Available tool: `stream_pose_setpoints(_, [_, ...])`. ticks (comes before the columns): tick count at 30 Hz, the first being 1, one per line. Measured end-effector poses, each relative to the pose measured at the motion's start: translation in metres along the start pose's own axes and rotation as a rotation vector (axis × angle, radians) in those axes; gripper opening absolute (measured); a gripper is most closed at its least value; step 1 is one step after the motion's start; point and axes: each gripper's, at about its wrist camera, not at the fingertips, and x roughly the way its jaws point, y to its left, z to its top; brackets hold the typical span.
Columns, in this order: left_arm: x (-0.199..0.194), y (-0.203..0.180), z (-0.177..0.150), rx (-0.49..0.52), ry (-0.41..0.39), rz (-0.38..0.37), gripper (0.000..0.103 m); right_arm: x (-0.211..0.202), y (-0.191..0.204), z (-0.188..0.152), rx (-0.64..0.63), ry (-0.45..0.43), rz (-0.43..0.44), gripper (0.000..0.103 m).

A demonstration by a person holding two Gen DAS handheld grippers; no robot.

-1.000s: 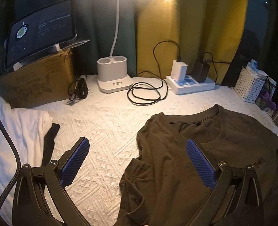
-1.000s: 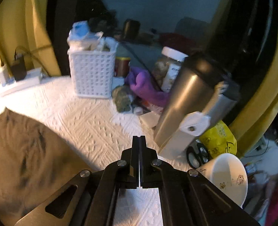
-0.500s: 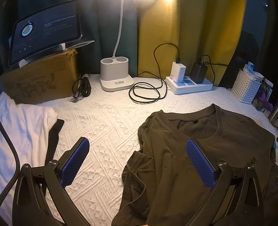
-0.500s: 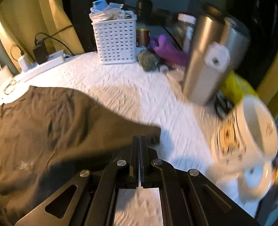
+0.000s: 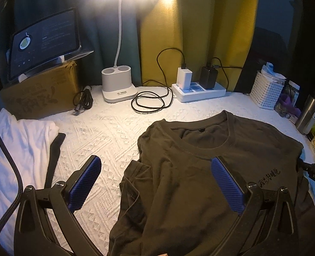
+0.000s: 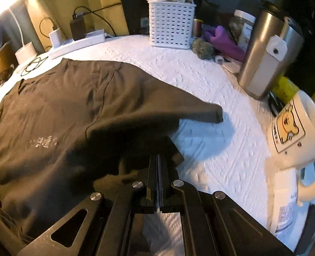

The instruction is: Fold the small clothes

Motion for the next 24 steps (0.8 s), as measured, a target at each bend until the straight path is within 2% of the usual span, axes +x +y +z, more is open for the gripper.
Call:
stream_pose_setpoints(4, [-0.005,-0.002,-0.002,0.002,-0.006,-0.005,0.102,-0.001,0.001,-0.011,-0.038,0.012,-0.202,0.001])
stream_pose_setpoints(5, [-0.006,-0.003,-0.002,0.003,-0.007,-0.007,0.102,-0.001,-0.001,-0.013,-0.031,0.008,-0.215,0.001])
stream_pose_setpoints(14, [-0.013,0.001,-0.003,-0.007,-0.023,-0.019,0.102,-0.003,-0.015,-0.014,0.029,0.017,-0.220,0.002])
stream_pose_setpoints(17, [-0.008,0.006,-0.004,-0.006,-0.016,-0.017,0.102,0.000,-0.020,-0.019,0.026,-0.038,-0.275,0.002])
stream_pose_setpoints(21, [0.005,0.027,-0.009,-0.014,0.003,0.004,0.102,-0.003,-0.029,-0.018,0.066,0.005,-0.326,0.002])
stream_pose_setpoints(24, [0.024,0.052,-0.011,-0.029,0.028,0.019,0.102,-0.006,-0.033,-0.017,0.106,0.011,-0.308,0.003])
